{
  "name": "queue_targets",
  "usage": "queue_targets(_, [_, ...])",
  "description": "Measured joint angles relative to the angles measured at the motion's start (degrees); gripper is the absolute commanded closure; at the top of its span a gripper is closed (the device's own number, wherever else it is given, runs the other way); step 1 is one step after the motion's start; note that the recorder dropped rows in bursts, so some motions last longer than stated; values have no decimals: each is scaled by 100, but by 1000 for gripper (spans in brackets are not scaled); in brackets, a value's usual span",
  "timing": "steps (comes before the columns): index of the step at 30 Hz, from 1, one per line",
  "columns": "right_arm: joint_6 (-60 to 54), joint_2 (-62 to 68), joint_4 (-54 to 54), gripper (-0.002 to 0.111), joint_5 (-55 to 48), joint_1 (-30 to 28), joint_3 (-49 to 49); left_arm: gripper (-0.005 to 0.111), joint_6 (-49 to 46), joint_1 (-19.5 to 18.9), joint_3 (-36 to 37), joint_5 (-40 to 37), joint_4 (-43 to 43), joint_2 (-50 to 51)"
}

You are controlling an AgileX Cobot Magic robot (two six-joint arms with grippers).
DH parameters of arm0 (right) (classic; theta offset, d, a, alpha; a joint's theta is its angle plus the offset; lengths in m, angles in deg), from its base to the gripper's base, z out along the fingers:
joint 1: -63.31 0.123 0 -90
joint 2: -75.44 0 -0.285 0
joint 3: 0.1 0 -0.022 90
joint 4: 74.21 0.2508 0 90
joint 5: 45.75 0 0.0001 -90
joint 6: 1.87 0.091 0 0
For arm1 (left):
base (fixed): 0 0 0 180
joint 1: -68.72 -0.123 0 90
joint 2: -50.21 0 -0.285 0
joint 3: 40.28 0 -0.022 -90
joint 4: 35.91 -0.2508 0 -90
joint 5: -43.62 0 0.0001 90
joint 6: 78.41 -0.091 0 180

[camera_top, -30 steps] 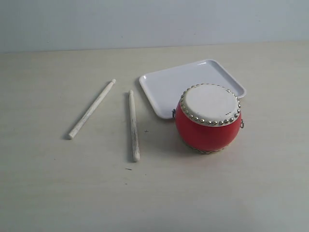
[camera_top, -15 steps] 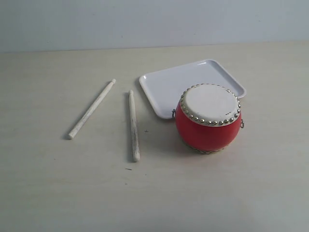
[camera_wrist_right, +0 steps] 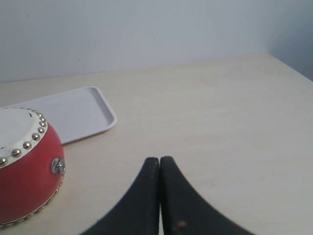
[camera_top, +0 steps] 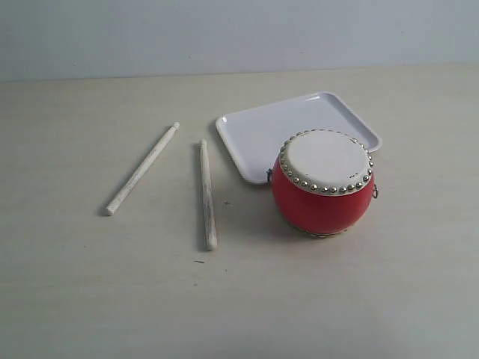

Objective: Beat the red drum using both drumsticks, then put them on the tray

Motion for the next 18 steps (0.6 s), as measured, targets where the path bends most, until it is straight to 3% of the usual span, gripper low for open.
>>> queue_targets(6, [0,0,0,108,0,0,0,107,170,0,0,1026,0,0])
queue_targets(13, [0,0,0,108,0,0,0,107,170,0,0,1627,0,0])
queue_targets(18, [0,0,0,108,0,0,0,107,582,0,-112,2580,-265,6])
